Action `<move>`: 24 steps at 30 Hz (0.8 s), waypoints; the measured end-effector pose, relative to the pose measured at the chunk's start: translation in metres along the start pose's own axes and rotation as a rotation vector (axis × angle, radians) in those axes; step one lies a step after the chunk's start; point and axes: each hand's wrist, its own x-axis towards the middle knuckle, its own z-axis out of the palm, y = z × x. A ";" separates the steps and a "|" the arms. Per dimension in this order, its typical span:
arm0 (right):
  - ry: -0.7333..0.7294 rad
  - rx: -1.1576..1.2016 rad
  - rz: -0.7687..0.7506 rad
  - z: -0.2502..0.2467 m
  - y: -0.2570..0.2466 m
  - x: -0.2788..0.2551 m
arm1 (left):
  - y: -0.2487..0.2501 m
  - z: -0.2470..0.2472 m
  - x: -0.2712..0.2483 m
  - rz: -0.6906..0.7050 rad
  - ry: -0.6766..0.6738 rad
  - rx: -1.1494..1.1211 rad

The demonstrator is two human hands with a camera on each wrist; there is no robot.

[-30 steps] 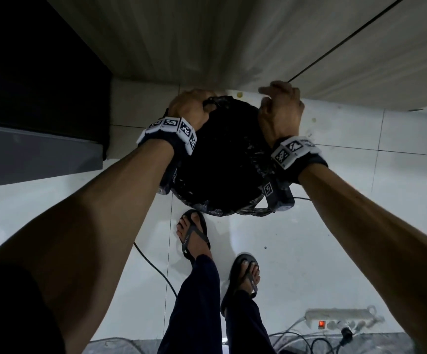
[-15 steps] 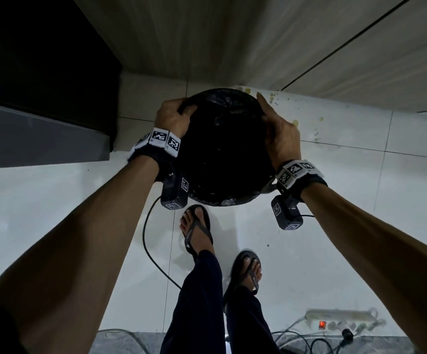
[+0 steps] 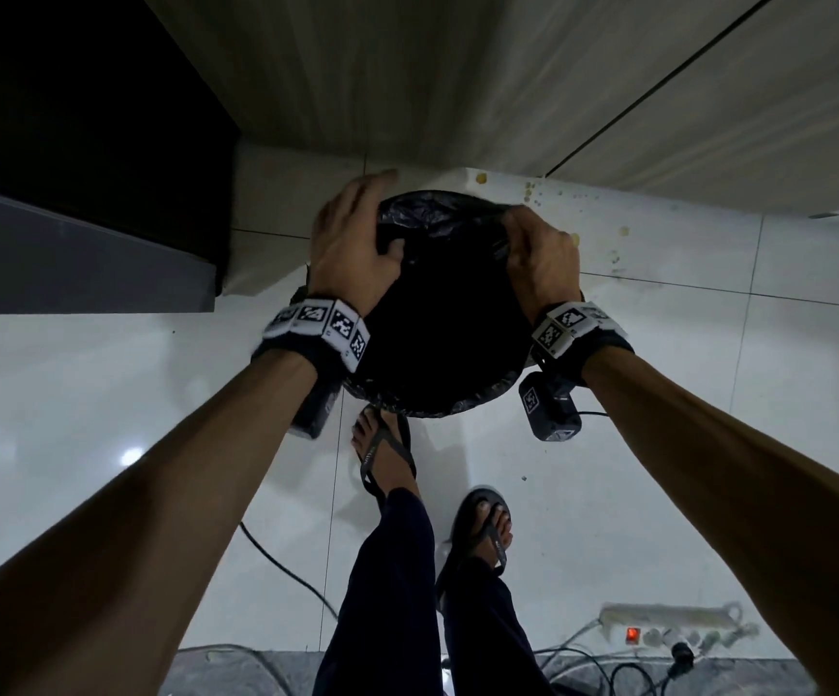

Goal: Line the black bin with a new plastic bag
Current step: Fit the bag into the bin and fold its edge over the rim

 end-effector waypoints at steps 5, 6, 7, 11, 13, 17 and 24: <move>-0.012 0.054 0.120 -0.002 -0.010 0.025 | 0.012 0.009 0.036 0.260 -0.303 0.159; -0.027 0.020 0.143 -0.002 -0.012 0.027 | 0.011 0.011 0.043 0.247 -0.347 0.149; -0.019 -0.030 0.151 -0.002 -0.014 0.028 | 0.011 0.012 0.048 0.218 -0.364 0.131; 0.144 -0.066 -0.075 0.002 -0.021 0.017 | 0.009 0.015 0.058 0.079 -0.292 0.029; 0.038 -0.052 -0.197 0.009 -0.023 0.007 | 0.008 0.017 0.059 0.013 -0.289 0.001; -0.076 -0.036 -0.163 0.016 -0.013 -0.004 | -0.006 0.014 0.056 -0.097 -0.367 -0.075; -0.042 -0.051 -0.069 0.006 0.001 -0.014 | -0.024 0.012 0.037 -0.313 -0.223 -0.299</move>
